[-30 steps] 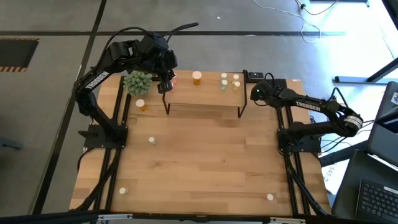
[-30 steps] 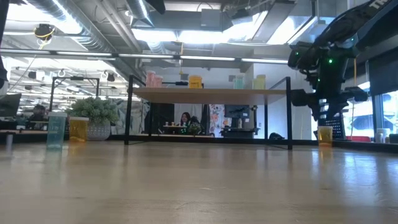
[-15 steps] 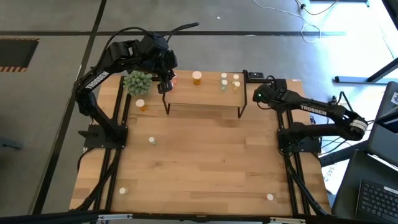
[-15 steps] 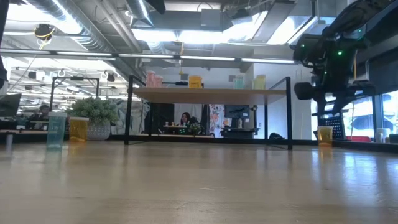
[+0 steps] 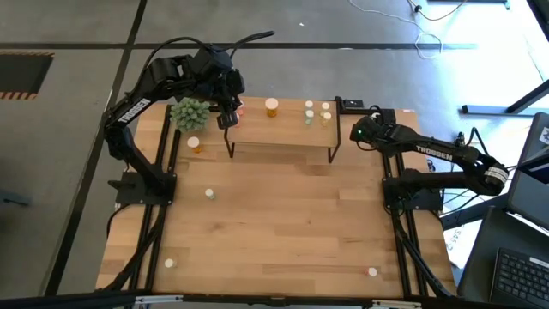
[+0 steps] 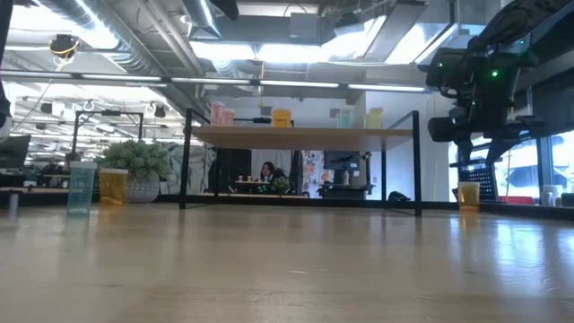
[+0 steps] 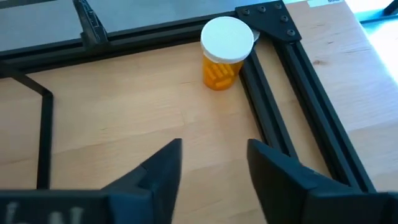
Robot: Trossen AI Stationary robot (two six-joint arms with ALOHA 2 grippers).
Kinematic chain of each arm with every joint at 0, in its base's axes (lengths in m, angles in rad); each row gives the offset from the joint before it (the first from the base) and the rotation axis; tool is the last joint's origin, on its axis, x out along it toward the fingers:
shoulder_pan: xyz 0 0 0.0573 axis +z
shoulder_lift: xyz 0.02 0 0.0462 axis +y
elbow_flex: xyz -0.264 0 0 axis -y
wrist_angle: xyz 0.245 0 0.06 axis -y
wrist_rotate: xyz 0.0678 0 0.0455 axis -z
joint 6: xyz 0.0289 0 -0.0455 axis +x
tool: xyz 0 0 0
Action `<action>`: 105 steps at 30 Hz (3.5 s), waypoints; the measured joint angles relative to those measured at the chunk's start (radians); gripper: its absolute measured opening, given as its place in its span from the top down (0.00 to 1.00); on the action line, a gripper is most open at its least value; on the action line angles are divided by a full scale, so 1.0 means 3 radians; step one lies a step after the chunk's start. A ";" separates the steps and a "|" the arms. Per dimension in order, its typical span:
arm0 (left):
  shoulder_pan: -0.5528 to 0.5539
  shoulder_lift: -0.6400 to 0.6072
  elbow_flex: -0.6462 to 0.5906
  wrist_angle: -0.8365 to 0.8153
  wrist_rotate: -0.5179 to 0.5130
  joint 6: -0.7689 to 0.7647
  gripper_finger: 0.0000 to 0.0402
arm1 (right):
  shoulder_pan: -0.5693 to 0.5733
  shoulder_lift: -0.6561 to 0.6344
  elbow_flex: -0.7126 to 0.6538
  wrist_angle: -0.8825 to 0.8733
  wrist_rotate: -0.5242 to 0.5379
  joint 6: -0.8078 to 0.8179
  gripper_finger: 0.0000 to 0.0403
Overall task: Pick and place medicine bottles onto shelf by color
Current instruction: Put the right orange medicine bottle on the shelf, aligned with the other orange medicine bottle
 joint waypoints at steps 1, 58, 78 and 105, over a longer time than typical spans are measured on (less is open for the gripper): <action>0.0000 0.0000 -0.0001 0.0000 0.0000 0.0001 0.63 | 0.0000 0.0000 0.0000 -0.0001 0.0001 0.0000 0.50; -0.0001 0.0000 0.0000 0.0000 0.0000 0.0001 0.63 | -0.0855 0.0598 -0.0601 0.1523 -0.0039 -0.0125 0.18; -0.0001 0.0000 -0.0001 0.0000 0.0000 0.0001 0.63 | -0.0853 0.0781 -0.0601 0.2067 0.0003 -0.0454 0.18; -0.0001 0.0001 0.0000 0.0000 0.0000 0.0001 0.63 | -0.0763 0.1133 -0.0598 0.2453 0.0679 -0.0141 0.18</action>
